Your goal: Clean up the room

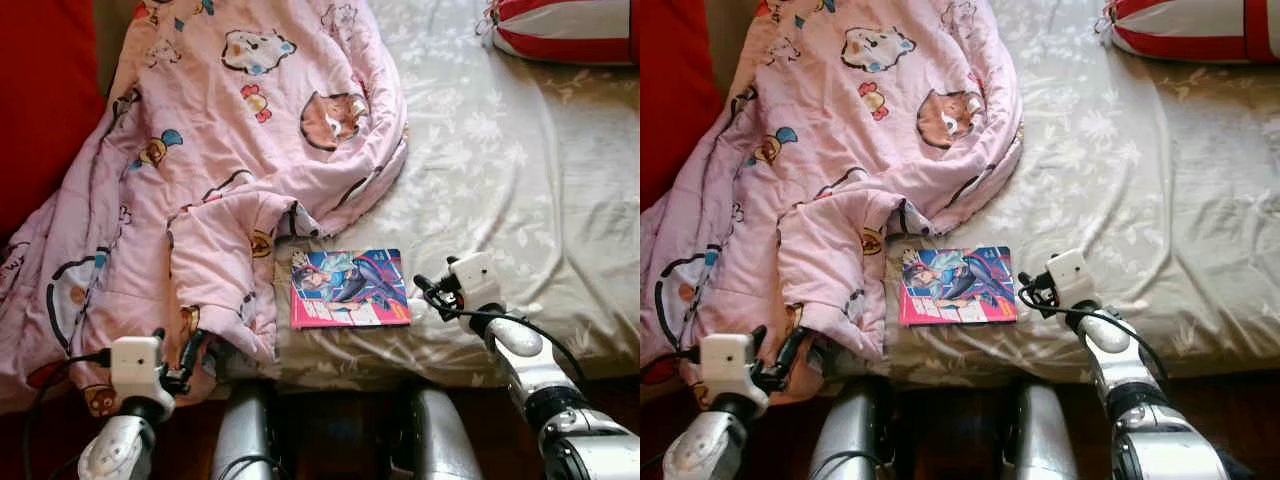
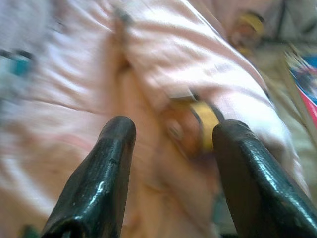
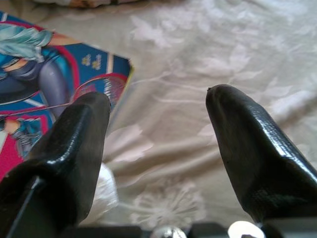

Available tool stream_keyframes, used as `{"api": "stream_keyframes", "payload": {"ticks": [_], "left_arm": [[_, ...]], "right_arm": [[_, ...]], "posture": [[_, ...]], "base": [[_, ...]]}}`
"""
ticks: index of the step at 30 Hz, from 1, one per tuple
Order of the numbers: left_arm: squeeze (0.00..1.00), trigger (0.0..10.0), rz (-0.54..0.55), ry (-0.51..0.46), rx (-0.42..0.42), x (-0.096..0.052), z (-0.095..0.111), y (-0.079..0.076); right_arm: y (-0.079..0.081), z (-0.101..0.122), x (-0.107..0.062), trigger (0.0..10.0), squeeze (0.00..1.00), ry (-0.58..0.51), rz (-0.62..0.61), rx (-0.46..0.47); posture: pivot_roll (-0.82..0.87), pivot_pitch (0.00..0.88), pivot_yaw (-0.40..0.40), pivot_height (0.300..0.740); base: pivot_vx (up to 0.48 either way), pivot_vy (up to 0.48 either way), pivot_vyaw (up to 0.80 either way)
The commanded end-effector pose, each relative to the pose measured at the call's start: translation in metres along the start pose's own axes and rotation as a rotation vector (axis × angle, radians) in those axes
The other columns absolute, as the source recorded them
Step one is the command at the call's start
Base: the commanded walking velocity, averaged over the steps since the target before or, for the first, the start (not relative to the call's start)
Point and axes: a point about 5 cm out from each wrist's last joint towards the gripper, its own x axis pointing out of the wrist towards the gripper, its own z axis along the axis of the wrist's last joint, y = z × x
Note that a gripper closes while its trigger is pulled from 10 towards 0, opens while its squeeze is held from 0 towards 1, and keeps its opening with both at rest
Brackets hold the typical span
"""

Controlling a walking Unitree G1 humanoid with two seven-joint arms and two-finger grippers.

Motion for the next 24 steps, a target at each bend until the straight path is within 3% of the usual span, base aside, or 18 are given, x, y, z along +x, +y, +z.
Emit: {"api": "stream_keyframes", "payload": {"ticks": [1,8,10,11,14,17,20,24], "left_arm": [[0.0,10.0,0.06,-0.012,-0.041,-0.011,0.006,0.019],[0.0,10.0,0.069,-0.053,0.001,-0.002,0.022,0.031],[0.0,10.0,0.052,-0.053,-0.004,0.007,0.022,0.026],[0.0,10.0,0.02,-0.048,-0.024,0.016,0.021,0.016],[0.0,10.0,-0.007,-0.041,-0.027,0.022,0.019,0.008],[0.0,10.0,-0.043,-0.044,-0.056,0.039,0.019,-0.009],[0.0,10.0,-0.072,-0.052,-0.076,0.046,0.021,-0.02],[0.0,10.0,-0.088,-0.046,-0.079,0.045,0.02,-0.023]], "right_arm": [[0.001,-0.008,-0.003,10.0,0.0,0.028,-0.001,0.011],[0.004,-0.013,-0.005,10.0,0.0,0.044,0.002,0.02],[0.005,-0.016,-0.006,10.0,0.0,0.06,0.011,0.011],[0.007,-0.02,-0.007,10.0,0.0,0.091,0.033,-0.032],[0.007,-0.024,-0.008,10.0,0.0,0.128,0.045,-0.04],[0.011,-0.033,-0.01,10.0,0.0,0.206,0.099,-0.158],[0.019,-0.037,-0.011,10.0,0.0,0.237,0.195,-0.268],[0.019,-0.034,-0.009,10.0,0.0,0.245,0.217,-0.289]], "posture": [[0.15,0.283,0.047,0.61],[0.16,0.277,0.048,0.61],[0.16,0.274,0.044,0.61],[0.15,0.274,0.04,0.61],[0.14,0.277,0.035,0.61],[0.13,0.281,0.036,0.61],[0.12,0.282,0.04,0.61],[0.12,0.291,0.047,0.61]], "base": [[0.0,0.0,0.0],[0.0,0.0,0.0],[0.0,0.0,0.0],[0.0,0.0,0.0],[0.0,0.0,0.0],[0.0,0.0,0.0],[0.0,0.0,0.0],[0.0,0.0,0.0]]}}
